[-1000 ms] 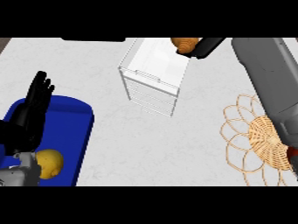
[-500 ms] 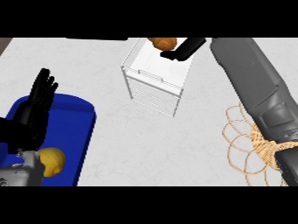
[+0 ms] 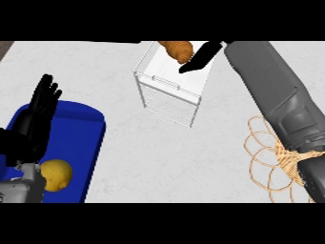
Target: Pick the croissant from the placemat and place it in the tiered shelf
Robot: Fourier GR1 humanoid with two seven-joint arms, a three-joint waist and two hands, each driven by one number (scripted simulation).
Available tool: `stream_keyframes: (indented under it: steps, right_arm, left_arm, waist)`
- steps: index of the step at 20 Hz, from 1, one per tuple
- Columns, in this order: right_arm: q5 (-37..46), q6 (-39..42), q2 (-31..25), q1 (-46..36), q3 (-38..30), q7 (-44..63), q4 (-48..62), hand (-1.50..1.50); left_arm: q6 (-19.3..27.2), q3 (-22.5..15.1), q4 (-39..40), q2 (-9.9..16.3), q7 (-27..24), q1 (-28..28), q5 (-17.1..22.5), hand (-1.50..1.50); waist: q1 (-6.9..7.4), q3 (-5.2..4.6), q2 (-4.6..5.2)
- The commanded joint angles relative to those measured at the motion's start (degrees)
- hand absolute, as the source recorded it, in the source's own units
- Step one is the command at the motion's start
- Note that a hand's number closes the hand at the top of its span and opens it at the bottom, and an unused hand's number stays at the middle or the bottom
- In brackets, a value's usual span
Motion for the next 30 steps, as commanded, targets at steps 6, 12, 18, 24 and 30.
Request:
stream_keyframes:
  steps: [6,12,18,24,30]
  right_arm:
    - [-7.6,7.9,-2.8,-5.0,-8.0,1.3,2.5,-1.5]
    - [-10.1,5.0,-9.8,-5.8,-11.8,5.2,4.3,-1.5]
    - [-11.7,11.0,-19.9,-5.0,-14.0,10.1,7.0,-1.5]
    - [-11.2,16.2,-26.1,-2.1,-13.8,7.8,6.7,-1.5]
    - [-11.1,22.3,-29.6,-1.9,-13.9,7.7,6.8,-1.5]
  left_arm:
    - [0.7,-0.9,2.3,-1.6,-0.6,-0.9,-0.8,0.0]
    - [0.2,-0.7,-0.4,-0.4,0.5,-0.7,-1.0,0.0]
    - [0.8,-1.6,-0.8,-1.7,0.8,-1.3,-1.1,0.0]
    - [0.5,-2.9,-0.1,-2.7,-0.6,-1.4,-1.4,0.0]
    - [0.3,-2.1,0.6,-1.8,-1.1,-2.1,-1.7,0.0]
  waist:
    - [-0.73,0.0,-0.1]
    - [0.57,0.02,0.38]
    - [1.23,0.1,0.94]
    - [2.0,0.18,1.76]
    - [2.56,0.19,1.82]
